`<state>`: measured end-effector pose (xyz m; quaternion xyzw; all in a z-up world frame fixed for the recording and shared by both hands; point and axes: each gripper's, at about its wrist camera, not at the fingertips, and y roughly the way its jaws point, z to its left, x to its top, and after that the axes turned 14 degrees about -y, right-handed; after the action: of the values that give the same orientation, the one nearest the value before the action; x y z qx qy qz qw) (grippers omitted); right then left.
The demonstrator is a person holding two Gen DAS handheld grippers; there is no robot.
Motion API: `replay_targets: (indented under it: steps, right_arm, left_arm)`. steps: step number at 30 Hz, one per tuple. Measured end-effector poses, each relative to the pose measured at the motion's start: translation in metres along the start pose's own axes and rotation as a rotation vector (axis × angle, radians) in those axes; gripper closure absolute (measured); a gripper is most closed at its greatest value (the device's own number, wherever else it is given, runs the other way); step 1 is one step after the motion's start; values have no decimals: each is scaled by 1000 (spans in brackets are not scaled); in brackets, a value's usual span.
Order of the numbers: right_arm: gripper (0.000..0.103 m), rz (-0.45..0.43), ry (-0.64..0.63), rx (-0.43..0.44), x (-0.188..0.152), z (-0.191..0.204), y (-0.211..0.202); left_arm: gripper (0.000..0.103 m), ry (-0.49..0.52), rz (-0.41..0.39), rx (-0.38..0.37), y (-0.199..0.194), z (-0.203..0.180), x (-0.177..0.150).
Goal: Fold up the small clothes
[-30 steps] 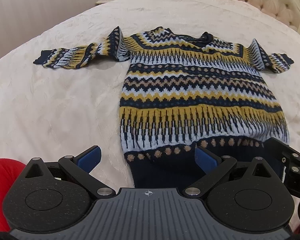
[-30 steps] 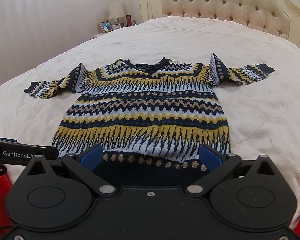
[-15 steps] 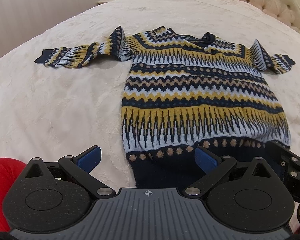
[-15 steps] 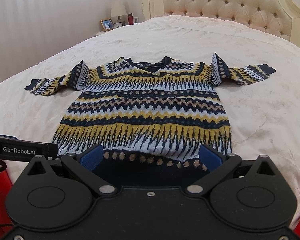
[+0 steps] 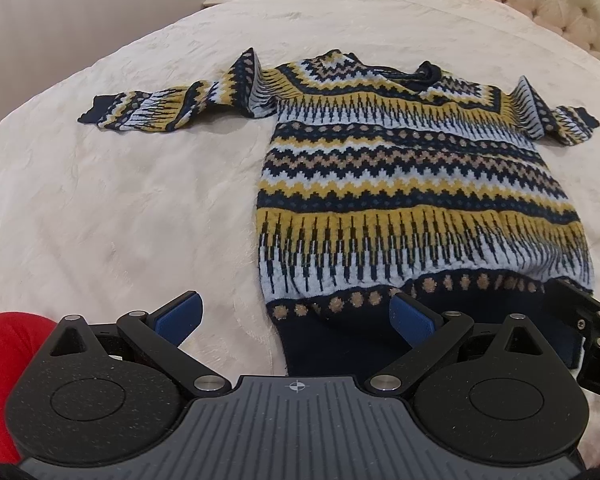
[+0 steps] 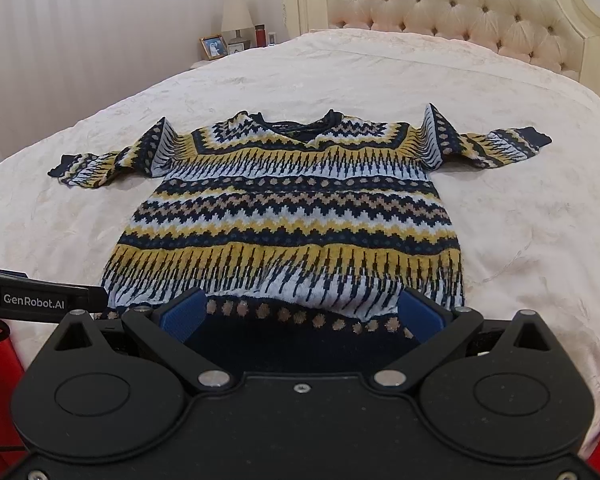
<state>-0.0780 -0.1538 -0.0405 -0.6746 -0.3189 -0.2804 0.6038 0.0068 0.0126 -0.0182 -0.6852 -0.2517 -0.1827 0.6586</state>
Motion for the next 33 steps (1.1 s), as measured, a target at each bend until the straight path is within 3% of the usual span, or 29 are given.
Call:
replay_targets:
  steps: [33]
  right_arm:
    - [1, 37, -13, 46, 0, 8, 17]
  left_arm:
    - [2, 0, 32, 10, 15, 4, 0]
